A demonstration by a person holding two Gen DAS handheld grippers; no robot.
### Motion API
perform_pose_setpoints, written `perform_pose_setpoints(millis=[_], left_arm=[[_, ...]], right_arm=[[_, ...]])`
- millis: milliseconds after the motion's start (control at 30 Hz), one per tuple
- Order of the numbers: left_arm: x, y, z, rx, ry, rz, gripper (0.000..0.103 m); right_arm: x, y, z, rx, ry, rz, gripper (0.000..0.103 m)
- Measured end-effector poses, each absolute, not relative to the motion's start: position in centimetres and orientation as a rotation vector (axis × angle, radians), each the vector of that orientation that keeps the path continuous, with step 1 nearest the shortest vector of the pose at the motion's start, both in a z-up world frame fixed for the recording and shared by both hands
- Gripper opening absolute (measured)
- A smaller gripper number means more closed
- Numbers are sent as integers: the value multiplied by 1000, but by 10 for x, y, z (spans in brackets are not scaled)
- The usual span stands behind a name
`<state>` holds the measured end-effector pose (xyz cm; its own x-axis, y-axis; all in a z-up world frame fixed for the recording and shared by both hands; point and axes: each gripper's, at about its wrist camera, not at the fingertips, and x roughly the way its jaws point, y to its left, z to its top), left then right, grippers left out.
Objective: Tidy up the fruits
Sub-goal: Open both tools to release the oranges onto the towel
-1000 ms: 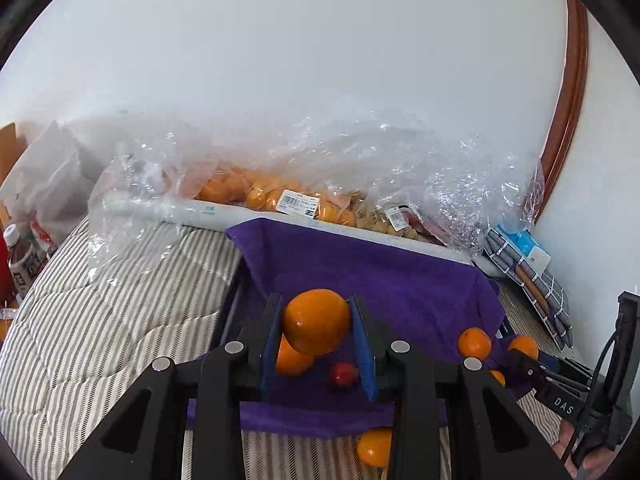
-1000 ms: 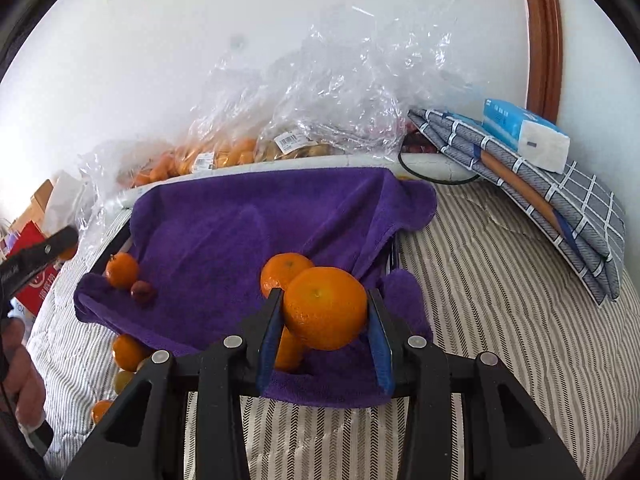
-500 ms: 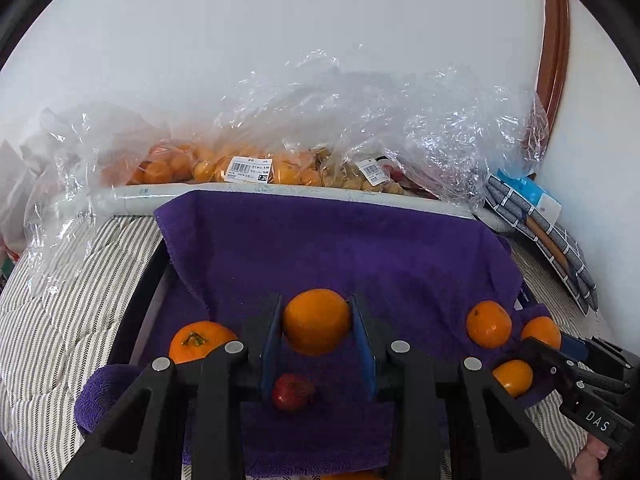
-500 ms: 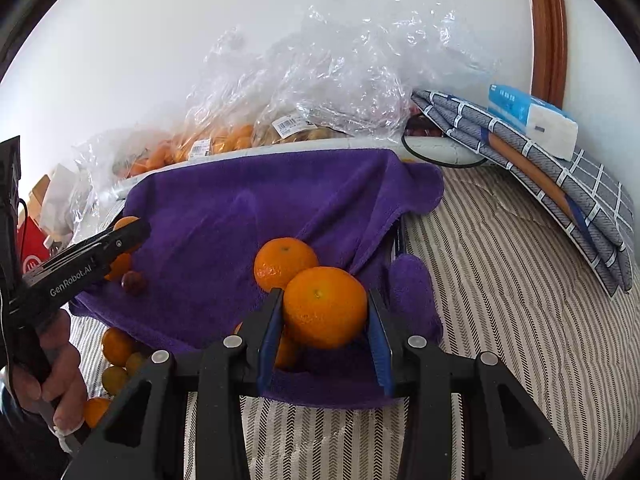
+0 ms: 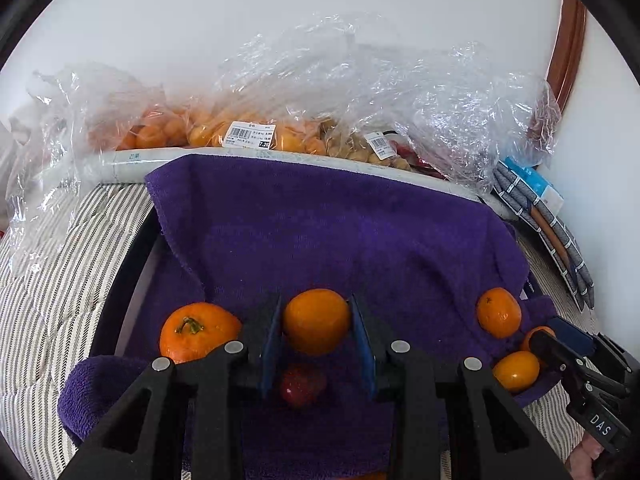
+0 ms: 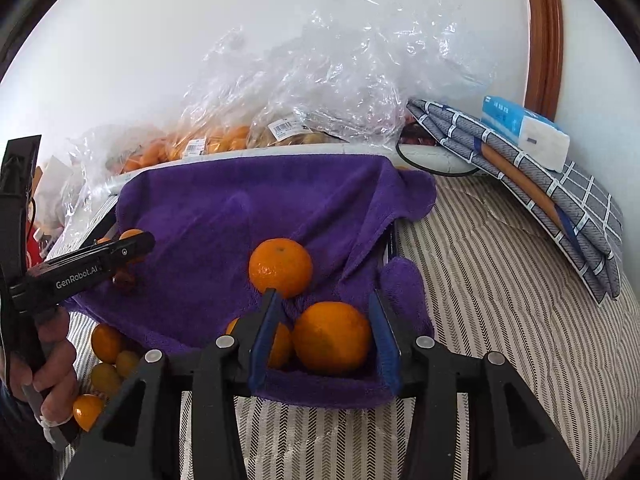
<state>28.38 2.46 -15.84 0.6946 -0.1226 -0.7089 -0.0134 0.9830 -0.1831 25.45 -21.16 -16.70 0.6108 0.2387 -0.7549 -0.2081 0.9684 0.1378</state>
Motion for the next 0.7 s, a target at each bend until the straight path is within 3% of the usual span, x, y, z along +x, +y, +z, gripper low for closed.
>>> perform_pose_setpoints(millis=[167, 500, 700], left_arm=[[285, 27, -160, -209, 801, -100, 37], [252, 36, -136, -193, 657, -106, 45], [210, 56, -127, -133, 589, -58, 47]], right_arm=[[249, -211, -160, 27, 830, 259, 52], [242, -226, -146, 148, 783, 290, 53], [211, -212, -129, 154, 809, 292, 47]])
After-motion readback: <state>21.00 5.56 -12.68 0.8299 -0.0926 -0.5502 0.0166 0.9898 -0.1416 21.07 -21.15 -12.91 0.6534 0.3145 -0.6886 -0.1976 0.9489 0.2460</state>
